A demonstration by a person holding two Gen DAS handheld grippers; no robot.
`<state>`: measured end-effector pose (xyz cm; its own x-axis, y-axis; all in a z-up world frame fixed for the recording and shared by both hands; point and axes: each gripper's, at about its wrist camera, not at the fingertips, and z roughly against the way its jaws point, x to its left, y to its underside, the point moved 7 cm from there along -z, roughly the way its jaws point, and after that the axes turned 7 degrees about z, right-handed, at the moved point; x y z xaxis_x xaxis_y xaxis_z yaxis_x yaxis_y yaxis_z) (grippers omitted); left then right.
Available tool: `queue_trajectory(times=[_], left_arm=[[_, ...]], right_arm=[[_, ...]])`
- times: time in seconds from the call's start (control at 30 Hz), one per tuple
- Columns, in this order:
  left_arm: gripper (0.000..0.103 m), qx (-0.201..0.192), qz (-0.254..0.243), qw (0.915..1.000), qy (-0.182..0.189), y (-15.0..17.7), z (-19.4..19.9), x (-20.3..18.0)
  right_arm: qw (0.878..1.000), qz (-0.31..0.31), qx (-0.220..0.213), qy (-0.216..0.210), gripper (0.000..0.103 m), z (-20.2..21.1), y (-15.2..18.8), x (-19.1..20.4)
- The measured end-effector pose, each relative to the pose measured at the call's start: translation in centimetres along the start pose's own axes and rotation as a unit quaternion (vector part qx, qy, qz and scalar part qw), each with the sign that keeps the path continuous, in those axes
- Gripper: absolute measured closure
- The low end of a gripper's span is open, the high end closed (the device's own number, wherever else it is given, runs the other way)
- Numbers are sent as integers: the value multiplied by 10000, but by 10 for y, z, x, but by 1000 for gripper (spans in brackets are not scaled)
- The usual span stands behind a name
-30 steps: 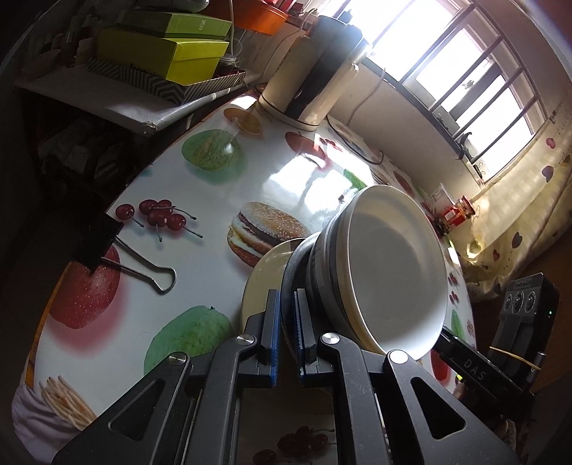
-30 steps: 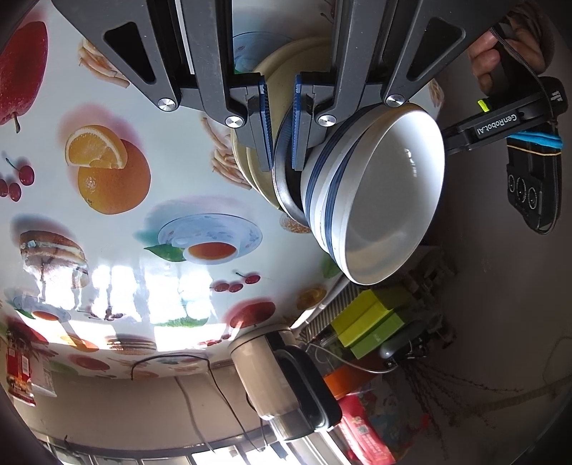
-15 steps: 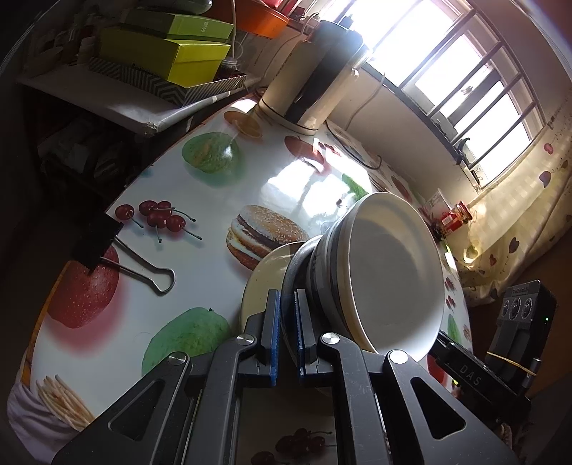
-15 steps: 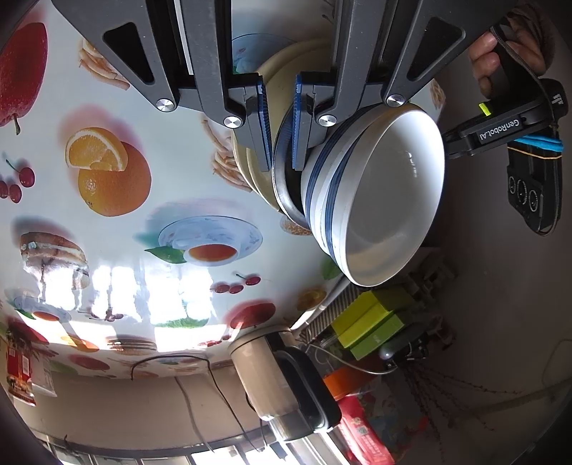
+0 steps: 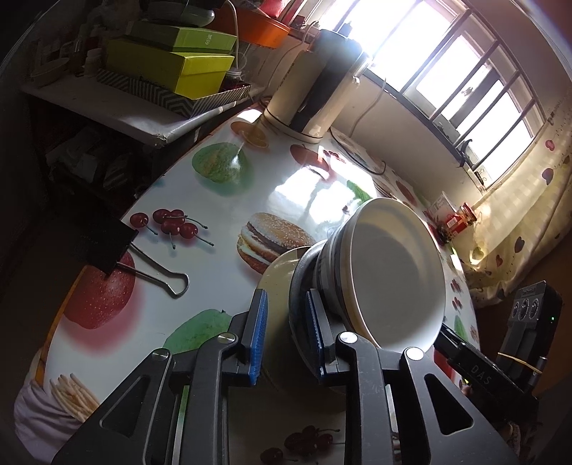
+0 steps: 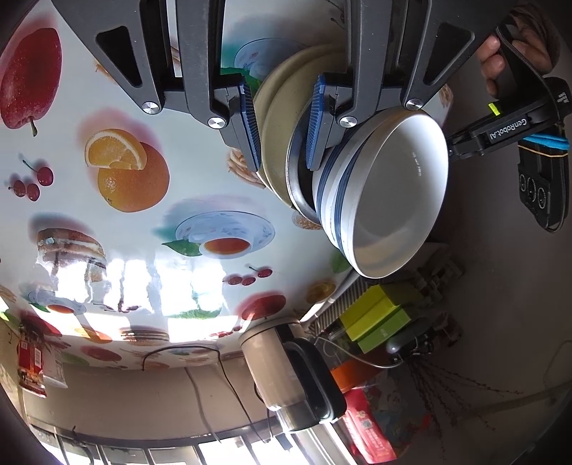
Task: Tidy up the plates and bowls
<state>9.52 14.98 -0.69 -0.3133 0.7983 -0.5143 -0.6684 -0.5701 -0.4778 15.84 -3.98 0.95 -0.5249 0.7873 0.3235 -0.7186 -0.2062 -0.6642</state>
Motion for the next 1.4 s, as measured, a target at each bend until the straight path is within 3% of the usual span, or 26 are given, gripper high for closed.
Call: queue_trajectory(times=[0.3,0.5,0.8,1.1,1.27,1.4], left_arm=[[61,-230,-144,9996,-50,5,19,0],[59,-372,-283,9988,-118,10,32,0],[49,-638,-841,9915,-759,34,45,-3],[45,-647,-1108,9861,-1058,62,41,-7],[37,-603,-1228,9832,-1210,74,38,-7],[37,-642,-1302,9799,-1371,80,36,-7]], right_arm=[[9996,171,-164,179,63,15,4,4],[9988,305,-277,257,59,28,8,10],[9973,518,-353,380,48,46,23,22],[9947,837,-287,517,33,50,49,37],[9939,875,-247,625,31,49,59,41],[9936,832,-261,720,27,51,63,41]])
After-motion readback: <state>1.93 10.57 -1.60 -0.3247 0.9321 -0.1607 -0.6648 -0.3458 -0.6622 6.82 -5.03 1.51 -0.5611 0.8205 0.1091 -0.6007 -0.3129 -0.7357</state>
